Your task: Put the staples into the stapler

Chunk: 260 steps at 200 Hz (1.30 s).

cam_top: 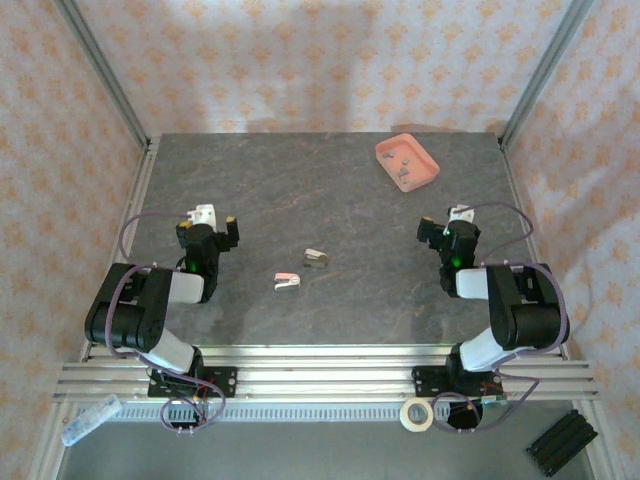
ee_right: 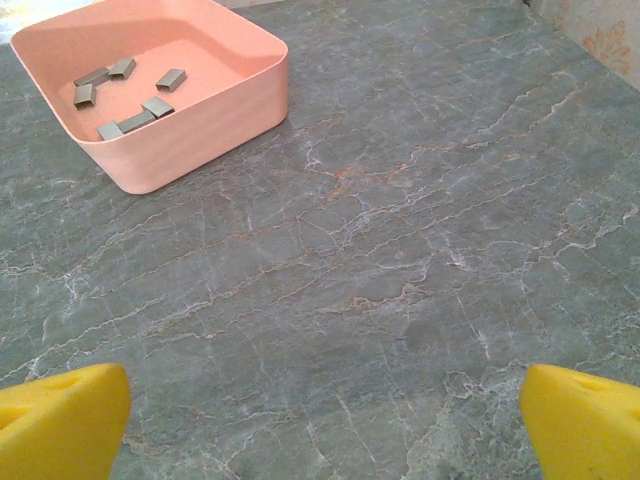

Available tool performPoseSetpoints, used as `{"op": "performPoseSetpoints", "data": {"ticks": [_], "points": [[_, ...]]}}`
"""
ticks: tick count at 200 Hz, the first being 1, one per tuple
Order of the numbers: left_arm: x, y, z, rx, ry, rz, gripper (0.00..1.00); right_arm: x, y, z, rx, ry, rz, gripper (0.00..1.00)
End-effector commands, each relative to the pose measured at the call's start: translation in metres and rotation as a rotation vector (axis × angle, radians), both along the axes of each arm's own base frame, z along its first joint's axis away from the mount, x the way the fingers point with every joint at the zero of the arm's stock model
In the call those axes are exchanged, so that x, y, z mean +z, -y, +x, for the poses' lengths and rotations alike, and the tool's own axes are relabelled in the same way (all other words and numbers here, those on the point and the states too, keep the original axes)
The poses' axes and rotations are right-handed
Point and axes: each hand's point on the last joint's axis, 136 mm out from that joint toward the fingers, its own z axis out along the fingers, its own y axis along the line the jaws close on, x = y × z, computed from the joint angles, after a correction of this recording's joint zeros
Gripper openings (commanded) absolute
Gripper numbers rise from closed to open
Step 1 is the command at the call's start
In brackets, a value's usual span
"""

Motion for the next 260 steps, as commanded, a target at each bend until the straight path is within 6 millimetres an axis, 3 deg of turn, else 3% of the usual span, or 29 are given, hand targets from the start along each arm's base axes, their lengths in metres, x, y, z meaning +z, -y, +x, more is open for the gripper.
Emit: {"op": "performPoseSetpoints", "data": {"ticks": [1, 58, 81, 112, 146, 172, 193, 215, 260], "points": [[0.007, -0.002, 0.005, 0.002, 0.017, -0.016, 1.0, 0.007, 0.005, 0.007, -0.017, 0.015, 0.015, 0.99], [0.008, -0.007, 0.002, 0.026, 0.03, -0.015, 0.97, 0.01, 0.006, 0.005, -0.016, 0.03, 0.019, 0.99], [0.03, -0.015, -0.004, 0.081, 0.059, -0.013, 0.95, 0.023, 0.001, 0.008, 0.016, -0.01, 0.019, 0.99], [0.066, -0.003, -0.007, 0.029, 0.008, -0.06, 0.92, 0.058, -0.019, 0.007, 0.115, -0.037, 0.052, 0.99], [0.087, 0.037, -0.017, -0.121, -0.066, -0.249, 0.84, 0.088, -0.069, -0.005, 0.32, -0.107, 0.122, 0.99], [0.093, 0.065, -0.032, -0.194, -0.131, -0.373, 0.81, 0.101, -0.124, -0.025, 0.503, -0.159, 0.098, 0.99], [0.086, 0.083, -0.048, -0.237, -0.209, -0.454, 0.79, 0.102, -0.171, -0.045, 0.638, -0.208, 0.067, 0.99], [0.072, 0.089, -0.063, -0.231, -0.282, -0.5, 0.78, 0.102, -0.223, -0.071, 0.853, -0.217, 0.062, 0.99], [0.047, 0.092, -0.079, -0.197, -0.335, -0.578, 0.78, 0.083, -0.267, -0.091, 1.029, -0.345, 0.017, 1.0]]}}
